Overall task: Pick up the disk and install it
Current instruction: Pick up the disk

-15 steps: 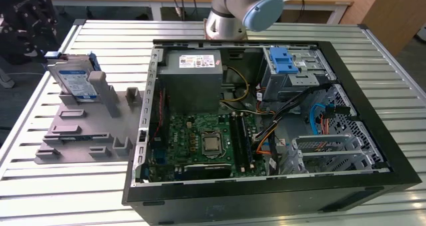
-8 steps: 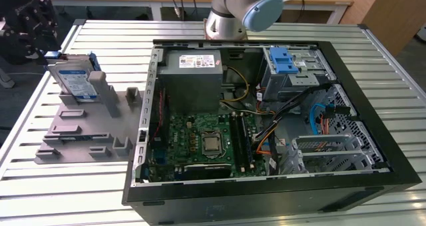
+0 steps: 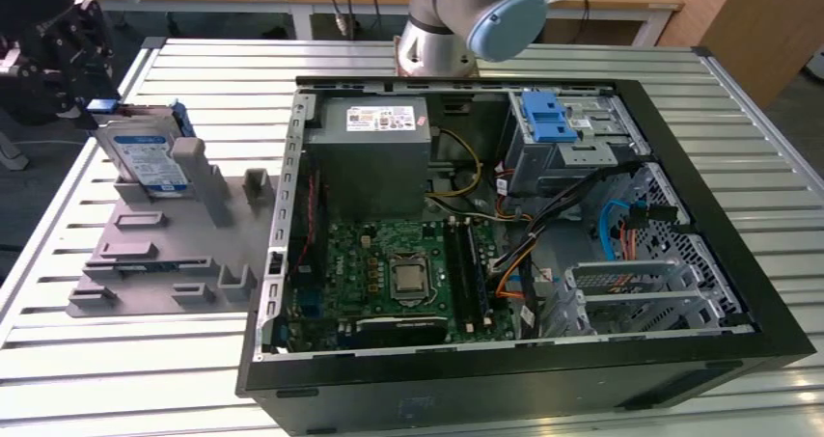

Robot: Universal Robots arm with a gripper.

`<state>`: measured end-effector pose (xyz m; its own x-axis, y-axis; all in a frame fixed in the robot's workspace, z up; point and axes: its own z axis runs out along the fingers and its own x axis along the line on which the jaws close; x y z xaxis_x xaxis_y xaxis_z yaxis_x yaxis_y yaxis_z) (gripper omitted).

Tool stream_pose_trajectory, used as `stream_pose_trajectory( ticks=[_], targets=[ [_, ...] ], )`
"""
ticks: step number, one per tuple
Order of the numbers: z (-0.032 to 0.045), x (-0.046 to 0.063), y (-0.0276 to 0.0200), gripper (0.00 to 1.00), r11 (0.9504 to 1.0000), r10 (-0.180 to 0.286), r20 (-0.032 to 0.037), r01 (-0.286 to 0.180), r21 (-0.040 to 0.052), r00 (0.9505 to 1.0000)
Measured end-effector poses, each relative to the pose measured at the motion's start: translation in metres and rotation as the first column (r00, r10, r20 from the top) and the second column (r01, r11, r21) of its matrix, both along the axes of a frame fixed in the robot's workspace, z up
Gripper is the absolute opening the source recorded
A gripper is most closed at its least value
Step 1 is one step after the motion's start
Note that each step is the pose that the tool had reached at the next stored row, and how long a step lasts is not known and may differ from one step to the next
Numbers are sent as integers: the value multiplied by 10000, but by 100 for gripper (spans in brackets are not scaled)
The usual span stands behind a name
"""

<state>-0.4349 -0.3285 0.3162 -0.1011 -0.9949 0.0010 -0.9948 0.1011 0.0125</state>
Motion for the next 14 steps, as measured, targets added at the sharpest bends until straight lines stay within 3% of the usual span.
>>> stream_pose_trajectory(
  ticks=[6, 7, 14],
  targets=[
    [-101, -4, 2, 59, 10000, 25, 1, -25, 0, 10000],
    [-154, -5, 2, 59, 10000, 26, -5, -26, 0, 10000],
    [-250, -4, 3, 59, 9999, 126, -4, -126, 0, 9999]
  ],
)
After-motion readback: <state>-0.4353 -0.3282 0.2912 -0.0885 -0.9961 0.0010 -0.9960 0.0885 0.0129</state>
